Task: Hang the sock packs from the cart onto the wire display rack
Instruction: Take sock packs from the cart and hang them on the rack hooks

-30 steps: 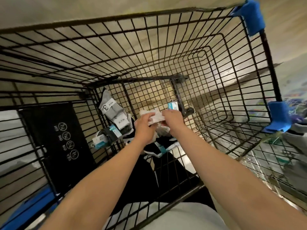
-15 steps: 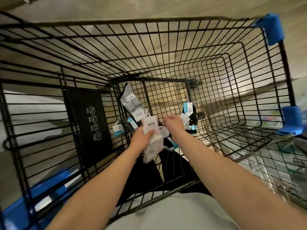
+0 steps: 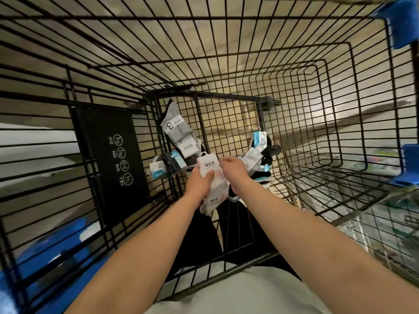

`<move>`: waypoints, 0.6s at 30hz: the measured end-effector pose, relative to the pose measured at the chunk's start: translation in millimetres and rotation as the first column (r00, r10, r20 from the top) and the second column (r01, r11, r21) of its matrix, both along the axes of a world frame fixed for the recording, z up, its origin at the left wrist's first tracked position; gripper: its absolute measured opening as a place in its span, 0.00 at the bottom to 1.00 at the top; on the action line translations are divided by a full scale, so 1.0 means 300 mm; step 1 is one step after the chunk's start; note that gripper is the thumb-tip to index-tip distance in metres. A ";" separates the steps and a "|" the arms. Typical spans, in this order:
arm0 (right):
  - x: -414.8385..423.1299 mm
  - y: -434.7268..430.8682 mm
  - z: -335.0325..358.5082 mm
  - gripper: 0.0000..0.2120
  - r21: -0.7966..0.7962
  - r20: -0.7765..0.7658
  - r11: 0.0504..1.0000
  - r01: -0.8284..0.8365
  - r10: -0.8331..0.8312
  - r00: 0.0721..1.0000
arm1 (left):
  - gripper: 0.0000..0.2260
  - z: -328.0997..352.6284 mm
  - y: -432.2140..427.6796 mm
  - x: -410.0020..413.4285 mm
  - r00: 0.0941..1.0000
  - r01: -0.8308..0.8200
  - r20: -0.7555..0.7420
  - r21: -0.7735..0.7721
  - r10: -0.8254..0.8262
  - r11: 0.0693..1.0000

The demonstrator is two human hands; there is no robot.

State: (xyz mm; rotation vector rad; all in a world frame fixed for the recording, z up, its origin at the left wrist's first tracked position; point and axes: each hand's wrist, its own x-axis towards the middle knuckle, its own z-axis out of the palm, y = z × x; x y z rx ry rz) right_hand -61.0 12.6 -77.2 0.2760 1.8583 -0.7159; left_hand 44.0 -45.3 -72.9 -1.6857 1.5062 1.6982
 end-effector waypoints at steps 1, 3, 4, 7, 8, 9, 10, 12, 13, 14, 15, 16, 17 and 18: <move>-0.007 -0.005 -0.006 0.07 0.005 -0.014 1.000 0.001 -0.001 1.000 | 0.13 -0.004 -0.003 -0.007 1.000 0.004 -0.008 0.000 -0.004 1.000; -0.015 -0.014 -0.027 0.07 0.004 -0.024 1.000 0.002 -0.002 1.000 | 0.14 -0.017 -0.012 -0.006 1.000 0.001 0.006 -0.025 -0.001 1.000; -0.016 -0.023 -0.033 0.08 -0.006 -0.013 1.000 -0.001 0.001 1.000 | 0.14 -0.023 -0.021 0.003 1.000 -0.013 0.019 -0.055 0.014 0.998; -0.004 -0.083 -0.063 0.15 -0.100 0.042 0.994 -0.032 0.037 0.998 | 0.17 -0.055 -0.066 0.051 0.985 -0.165 0.034 -0.152 0.172 0.974; 0.003 -0.114 -0.075 0.18 -0.137 0.061 0.989 -0.046 0.055 0.997 | 0.17 -0.066 -0.085 0.068 0.975 -0.207 0.039 -0.177 0.217 0.962; 0.011 -0.147 -0.090 0.20 -0.167 0.084 0.984 -0.055 0.069 0.994 | 0.16 -0.085 -0.104 0.087 0.967 -0.241 0.039 -0.196 0.253 0.951; 0.019 -0.183 -0.101 0.21 -0.187 0.112 0.980 -0.063 0.085 0.990 | 0.16 -0.102 -0.121 0.102 0.961 -0.263 0.035 -0.203 0.275 0.943; 0.043 -0.242 -0.137 0.21 -0.200 0.165 0.974 -0.106 0.140 0.976 | 0.16 -0.130 -0.151 0.124 0.952 -0.291 0.032 -0.207 0.304 0.934; 0.059 -0.263 -0.158 0.20 -0.205 0.173 0.969 -0.137 0.173 0.970 | 0.16 -0.153 -0.161 0.135 0.953 -0.289 0.034 -0.210 0.302 0.934; 0.075 -0.277 -0.181 0.18 -0.202 0.159 0.965 -0.166 0.199 0.967 | 0.17 -0.165 -0.171 0.140 0.956 -0.274 0.048 -0.207 0.289 0.939; 0.090 -0.286 -0.201 0.16 -0.195 0.117 0.964 -0.179 0.204 0.972 | 0.17 -0.180 -0.178 0.144 0.959 -0.262 0.051 -0.208 0.278 0.942; 0.102 -0.291 -0.217 0.14 -0.178 0.059 0.969 -0.174 0.187 0.981 | 0.16 -0.189 -0.182 0.146 0.962 -0.251 0.058 -0.204 0.267 0.946; 0.107 -0.292 -0.224 0.11 -0.160 -0.007 0.974 -0.158 0.159 0.987 | 0.17 -0.194 -0.184 0.147 0.965 -0.241 0.049 -0.203 0.256 0.949; 0.107 -0.292 -0.219 0.08 -0.144 -0.072 0.979 -0.145 0.136 0.988 | 0.17 -0.186 -0.186 0.144 0.968 -0.236 0.043 -0.194 0.249 0.952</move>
